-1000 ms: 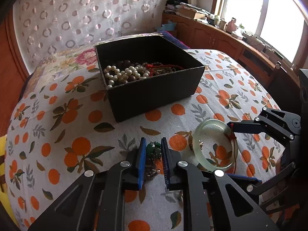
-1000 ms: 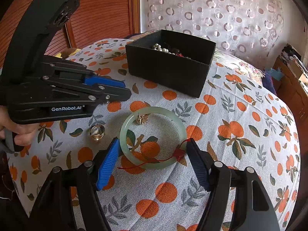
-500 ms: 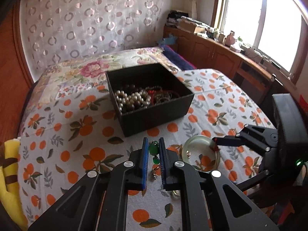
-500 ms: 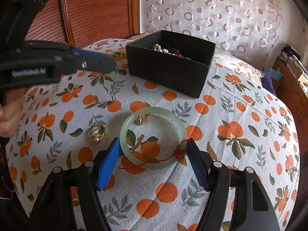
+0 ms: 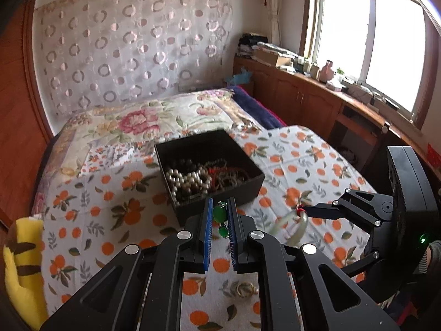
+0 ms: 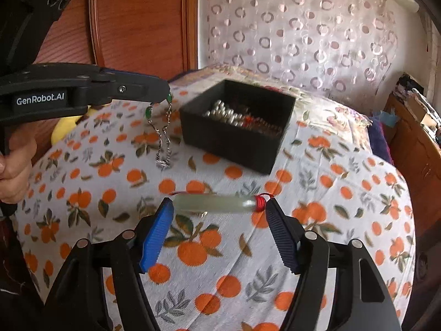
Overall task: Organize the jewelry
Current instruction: 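Carry the pendant chain into the box with the left gripper while the right lifts the jade bangle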
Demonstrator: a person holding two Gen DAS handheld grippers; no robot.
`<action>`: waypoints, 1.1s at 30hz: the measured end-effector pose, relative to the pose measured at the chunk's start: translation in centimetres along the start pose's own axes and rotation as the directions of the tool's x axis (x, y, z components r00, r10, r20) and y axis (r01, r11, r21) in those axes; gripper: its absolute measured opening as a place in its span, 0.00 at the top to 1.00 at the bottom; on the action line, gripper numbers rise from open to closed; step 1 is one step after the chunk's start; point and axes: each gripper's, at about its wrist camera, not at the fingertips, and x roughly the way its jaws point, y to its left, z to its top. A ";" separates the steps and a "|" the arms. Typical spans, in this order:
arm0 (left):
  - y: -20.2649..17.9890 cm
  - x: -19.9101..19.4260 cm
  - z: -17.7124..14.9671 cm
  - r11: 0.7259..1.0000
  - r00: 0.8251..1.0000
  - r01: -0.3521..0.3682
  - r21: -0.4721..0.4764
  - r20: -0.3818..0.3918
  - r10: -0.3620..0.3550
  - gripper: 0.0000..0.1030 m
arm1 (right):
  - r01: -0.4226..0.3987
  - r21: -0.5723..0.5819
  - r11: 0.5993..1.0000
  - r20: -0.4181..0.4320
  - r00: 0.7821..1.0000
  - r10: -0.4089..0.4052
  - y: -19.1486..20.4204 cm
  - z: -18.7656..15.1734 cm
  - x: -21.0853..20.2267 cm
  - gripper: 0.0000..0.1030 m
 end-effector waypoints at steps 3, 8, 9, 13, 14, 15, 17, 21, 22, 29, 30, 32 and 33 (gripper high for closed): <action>0.2 -0.2 0.9 1.000 1.000 -0.001 -0.001 0.014 0.001 0.91 | -0.005 0.001 1.000 0.020 1.000 0.005 -0.4 0.7 -0.6 0.48; 0.9 0.3 2.4 1.000 1.000 -0.003 -0.010 0.031 0.003 0.91 | -0.047 0.004 0.999 -0.004 0.999 0.047 -1.7 1.0 0.3 0.78; 1.1 0.5 2.5 1.000 1.000 0.002 -0.015 0.030 -0.001 0.91 | -0.052 0.014 0.999 -0.017 0.999 0.052 -2.0 0.8 0.9 0.78; 1.6 1.3 2.6 1.000 1.000 0.007 -0.016 0.026 -0.006 0.91 | -0.077 0.059 0.995 -0.040 0.996 0.079 -2.9 0.0 3.0 0.78; 1.8 1.4 2.6 1.000 1.000 0.007 -0.016 0.026 -0.006 0.91 | -0.089 0.071 0.993 -0.040 0.995 0.092 -3.1 0.1 3.4 0.78; 1.8 1.4 2.6 1.000 1.000 0.007 -0.017 0.024 -0.007 0.91 | -0.103 0.082 0.991 -0.038 0.994 0.106 -3.1 0.1 3.7 0.78; 2.2 1.7 2.4 1.000 1.000 0.012 -0.025 0.020 -0.011 0.91 | -0.136 0.105 0.985 -0.027 0.990 0.139 -3.2 0.6 4.3 0.78; 3.1 1.7 2.3 0.999 1.000 0.013 -0.033 0.026 -0.012 0.91 | -0.179 0.099 0.979 -0.029 0.983 0.183 -2.3 1.8 5.6 0.78; 3.1 1.7 2.3 0.999 1.000 0.009 -0.032 0.027 -0.008 0.91 | -0.184 0.094 0.978 -0.037 0.981 0.188 -2.0 2.1 6.1 0.78; 4.7 1.0 3.0 0.999 0.999 -0.006 -0.038 0.053 0.008 0.91 | -0.152 0.054 0.987 -0.103 0.982 0.157 -0.4 3.4 9.1 0.78; 5.0 1.0 3.1 0.999 0.998 -0.009 -0.040 0.054 0.012 0.91 | -0.147 0.044 0.988 -0.107 0.983 0.151 -0.2 3.5 9.2 0.78; 5.4 1.0 3.3 0.999 0.998 -0.011 -0.043 0.056 0.013 0.91 | -0.133 0.022 0.991 -0.117 0.984 0.135 0.0 3.5 9.3 0.89; 5.6 1.1 3.4 0.999 0.998 -0.010 -0.046 0.056 0.012 0.91 | -0.130 0.006 0.992 -0.120 0.984 0.129 0.2 3.5 9.3 0.91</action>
